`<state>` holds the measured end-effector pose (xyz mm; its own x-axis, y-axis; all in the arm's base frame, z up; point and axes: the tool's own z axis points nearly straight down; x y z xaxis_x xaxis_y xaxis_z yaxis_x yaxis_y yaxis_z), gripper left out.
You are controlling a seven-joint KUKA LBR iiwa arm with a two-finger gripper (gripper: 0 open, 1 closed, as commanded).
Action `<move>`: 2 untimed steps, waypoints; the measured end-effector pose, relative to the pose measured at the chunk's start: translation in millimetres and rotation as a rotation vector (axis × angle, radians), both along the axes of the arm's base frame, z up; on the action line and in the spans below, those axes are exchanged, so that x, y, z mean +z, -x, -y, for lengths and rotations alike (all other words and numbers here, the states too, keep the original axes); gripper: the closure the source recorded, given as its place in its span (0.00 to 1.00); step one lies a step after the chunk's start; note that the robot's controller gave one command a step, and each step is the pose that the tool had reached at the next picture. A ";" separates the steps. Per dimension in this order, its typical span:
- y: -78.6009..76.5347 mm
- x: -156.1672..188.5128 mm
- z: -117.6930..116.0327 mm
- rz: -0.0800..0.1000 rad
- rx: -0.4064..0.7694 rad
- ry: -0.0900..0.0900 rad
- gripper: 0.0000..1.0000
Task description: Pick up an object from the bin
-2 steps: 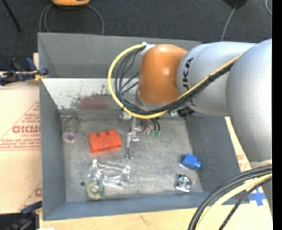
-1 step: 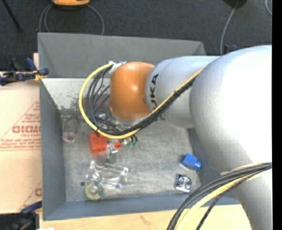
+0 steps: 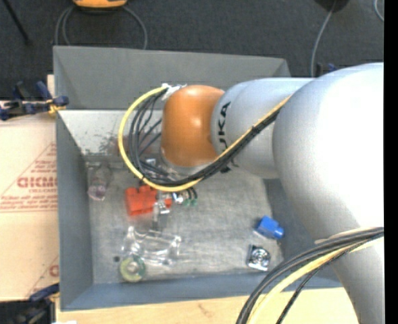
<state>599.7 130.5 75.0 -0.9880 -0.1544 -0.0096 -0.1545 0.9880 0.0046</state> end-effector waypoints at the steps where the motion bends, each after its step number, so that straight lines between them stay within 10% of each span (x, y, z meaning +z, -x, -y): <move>1: -3.5 3.1 0.6 0.013 -0.001 -0.001 1.00; 2: -19.3 137.4 5.5 0.005 -0.013 0.003 1.00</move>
Offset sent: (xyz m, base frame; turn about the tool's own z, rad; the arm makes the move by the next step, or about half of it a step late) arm 0.0000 0.0000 0.0000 0.0000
